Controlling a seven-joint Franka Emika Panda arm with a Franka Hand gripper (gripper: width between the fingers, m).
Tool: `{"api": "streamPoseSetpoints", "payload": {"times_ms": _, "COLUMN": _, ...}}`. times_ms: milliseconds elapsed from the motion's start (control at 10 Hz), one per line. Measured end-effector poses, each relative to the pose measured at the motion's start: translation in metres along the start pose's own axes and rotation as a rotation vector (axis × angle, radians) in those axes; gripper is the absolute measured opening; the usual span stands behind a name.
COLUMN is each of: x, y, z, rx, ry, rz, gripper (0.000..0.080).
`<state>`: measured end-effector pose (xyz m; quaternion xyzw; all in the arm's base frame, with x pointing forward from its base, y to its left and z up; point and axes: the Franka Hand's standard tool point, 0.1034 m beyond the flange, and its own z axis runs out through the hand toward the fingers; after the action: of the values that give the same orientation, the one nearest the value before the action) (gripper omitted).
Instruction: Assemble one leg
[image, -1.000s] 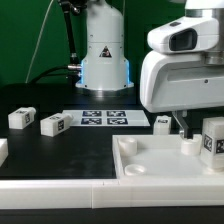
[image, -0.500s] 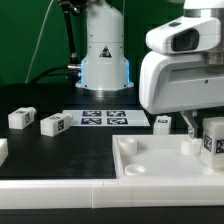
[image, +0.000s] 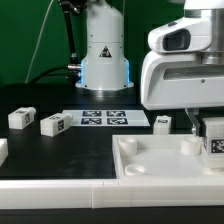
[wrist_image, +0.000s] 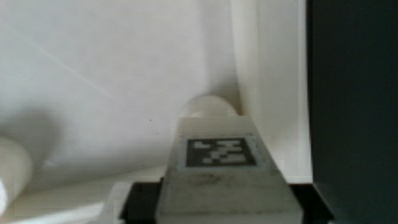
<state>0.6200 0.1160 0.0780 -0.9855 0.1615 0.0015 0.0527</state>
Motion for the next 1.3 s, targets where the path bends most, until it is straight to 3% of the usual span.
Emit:
{"api": "streamPoseSetpoints", "payload": {"times_ms": 700, "x": -0.0013, "y": -0.0036, "z": 0.0016, "rx": 0.049, "ry": 0.003, "rz": 0.777, "gripper": 0.029}}
{"api": "streamPoseSetpoints", "payload": {"times_ms": 1300, "x": -0.0022, "y": -0.007, "z": 0.0019, "rx": 0.071, "ry": -0.031, "rz": 1.27, "gripper": 0.029}}
